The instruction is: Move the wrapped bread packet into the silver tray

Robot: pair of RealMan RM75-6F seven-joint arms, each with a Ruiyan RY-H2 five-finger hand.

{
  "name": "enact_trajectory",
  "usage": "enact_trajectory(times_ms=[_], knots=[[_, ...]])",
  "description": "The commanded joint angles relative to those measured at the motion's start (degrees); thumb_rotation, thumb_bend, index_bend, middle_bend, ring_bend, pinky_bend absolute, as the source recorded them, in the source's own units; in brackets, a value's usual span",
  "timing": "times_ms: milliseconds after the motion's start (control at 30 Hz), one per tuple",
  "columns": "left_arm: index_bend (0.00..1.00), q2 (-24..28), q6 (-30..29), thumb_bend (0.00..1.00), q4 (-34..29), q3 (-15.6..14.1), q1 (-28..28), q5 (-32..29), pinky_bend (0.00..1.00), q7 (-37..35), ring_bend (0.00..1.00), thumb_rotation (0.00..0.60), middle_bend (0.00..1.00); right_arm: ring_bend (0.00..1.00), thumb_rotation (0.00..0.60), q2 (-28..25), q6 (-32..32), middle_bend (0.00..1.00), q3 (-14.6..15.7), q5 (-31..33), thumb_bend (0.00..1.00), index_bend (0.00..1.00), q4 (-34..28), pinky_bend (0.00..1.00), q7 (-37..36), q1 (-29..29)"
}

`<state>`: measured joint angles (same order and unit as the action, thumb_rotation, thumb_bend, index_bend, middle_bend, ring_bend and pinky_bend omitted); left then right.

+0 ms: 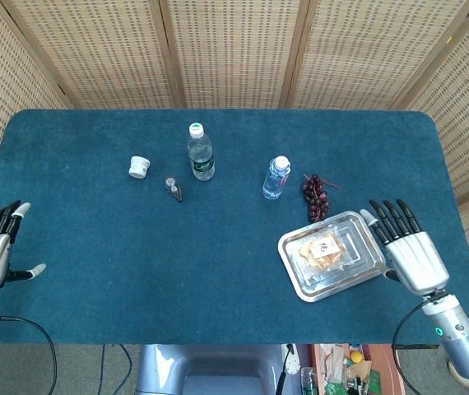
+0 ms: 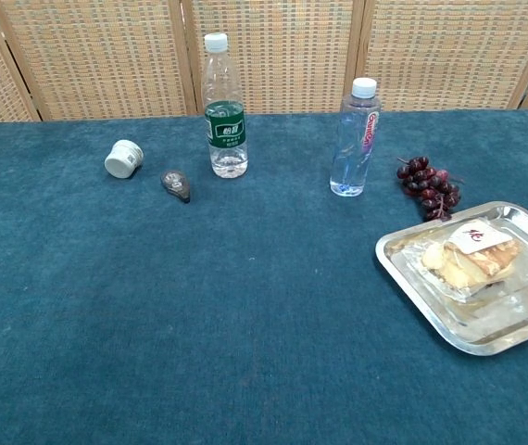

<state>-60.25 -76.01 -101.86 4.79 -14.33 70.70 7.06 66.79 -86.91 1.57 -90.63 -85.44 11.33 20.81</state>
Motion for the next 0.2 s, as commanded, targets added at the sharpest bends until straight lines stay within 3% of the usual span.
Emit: enact_trajectory(times_ms=[33,200], knots=[[0.00,-0.60,-2.39,0.00,1.06,-1.03,1.58,2.65,0.00,-0.54,0.00,0.600,0.00,0.00,0.600,4.34,-3.41,0.00,-0.39,3.05,0.00,0.00,4.05,0.00,-6.35,-4.66],[0.00,-0.47,-4.14,0.00,0.95,-1.67,2.59,5.58,0.00,-1.15,0.00,0.600,0.00,0.00,0.600,6.88,-5.11,0.00,-1.47,5.30,0.00,0.00,5.23,0.00,-5.59,-7.60]])
